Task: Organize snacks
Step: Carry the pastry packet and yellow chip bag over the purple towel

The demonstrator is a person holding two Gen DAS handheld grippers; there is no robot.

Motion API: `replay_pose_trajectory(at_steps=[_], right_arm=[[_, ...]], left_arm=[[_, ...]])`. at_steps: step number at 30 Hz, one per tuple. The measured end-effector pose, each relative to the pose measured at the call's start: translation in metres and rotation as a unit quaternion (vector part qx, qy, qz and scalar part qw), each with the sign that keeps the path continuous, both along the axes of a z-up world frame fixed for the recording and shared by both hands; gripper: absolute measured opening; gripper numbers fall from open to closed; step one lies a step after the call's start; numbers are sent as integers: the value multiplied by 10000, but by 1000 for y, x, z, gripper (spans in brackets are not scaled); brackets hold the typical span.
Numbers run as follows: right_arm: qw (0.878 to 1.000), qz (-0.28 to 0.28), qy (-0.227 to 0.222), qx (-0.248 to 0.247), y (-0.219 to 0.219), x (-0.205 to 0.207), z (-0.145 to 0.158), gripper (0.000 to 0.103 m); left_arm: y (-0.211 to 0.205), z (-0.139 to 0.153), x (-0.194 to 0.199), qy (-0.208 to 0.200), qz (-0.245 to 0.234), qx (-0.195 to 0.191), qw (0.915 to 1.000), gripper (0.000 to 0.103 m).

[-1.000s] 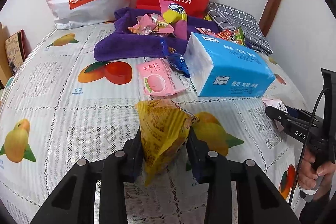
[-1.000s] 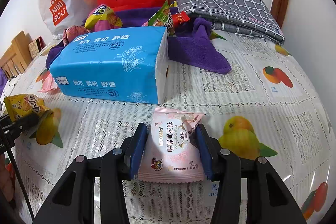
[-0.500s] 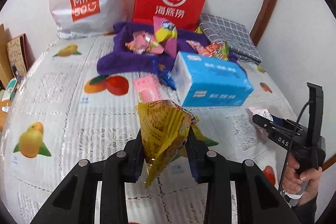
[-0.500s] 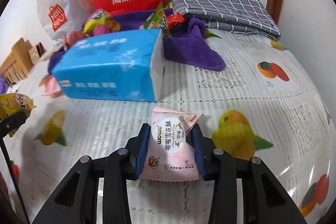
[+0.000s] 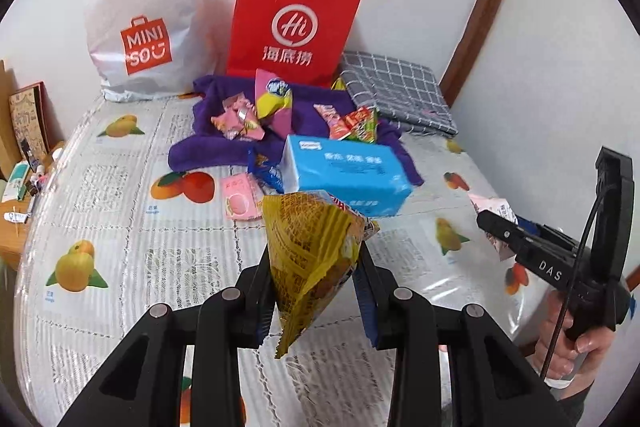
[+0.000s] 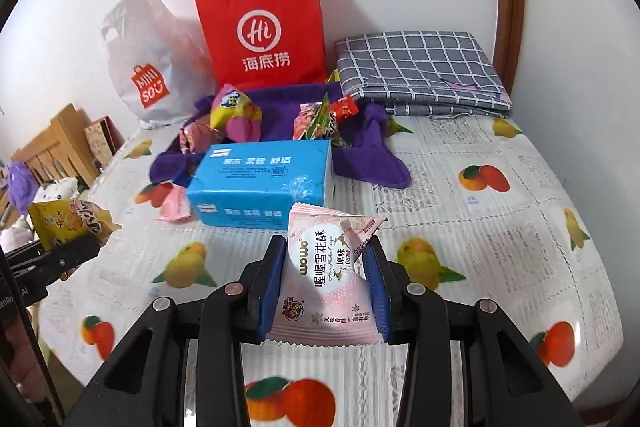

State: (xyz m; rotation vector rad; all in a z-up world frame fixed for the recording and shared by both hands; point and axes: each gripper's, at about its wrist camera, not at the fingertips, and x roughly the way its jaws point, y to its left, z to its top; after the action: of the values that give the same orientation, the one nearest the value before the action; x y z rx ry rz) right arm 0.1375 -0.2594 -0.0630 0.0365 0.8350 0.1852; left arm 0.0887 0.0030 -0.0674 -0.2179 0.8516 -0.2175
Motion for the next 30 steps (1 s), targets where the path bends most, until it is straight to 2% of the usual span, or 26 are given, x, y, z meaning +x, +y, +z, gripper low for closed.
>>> replay_pose_trajectory(at_steps=[6,14,30], right_arm=[[9998,-30,-17,185,-6,-14,18,39],[9997,29,-52,251,-6,-16,31,39],[9986,333,-309,277,9,19,71,39]], left_arm=[[-8,16,-7,-76,-10,205,9998,33],[-7,27,0,-16,34,109,9999,33],[-2,63,56,-240,-42,122,9996,33]])
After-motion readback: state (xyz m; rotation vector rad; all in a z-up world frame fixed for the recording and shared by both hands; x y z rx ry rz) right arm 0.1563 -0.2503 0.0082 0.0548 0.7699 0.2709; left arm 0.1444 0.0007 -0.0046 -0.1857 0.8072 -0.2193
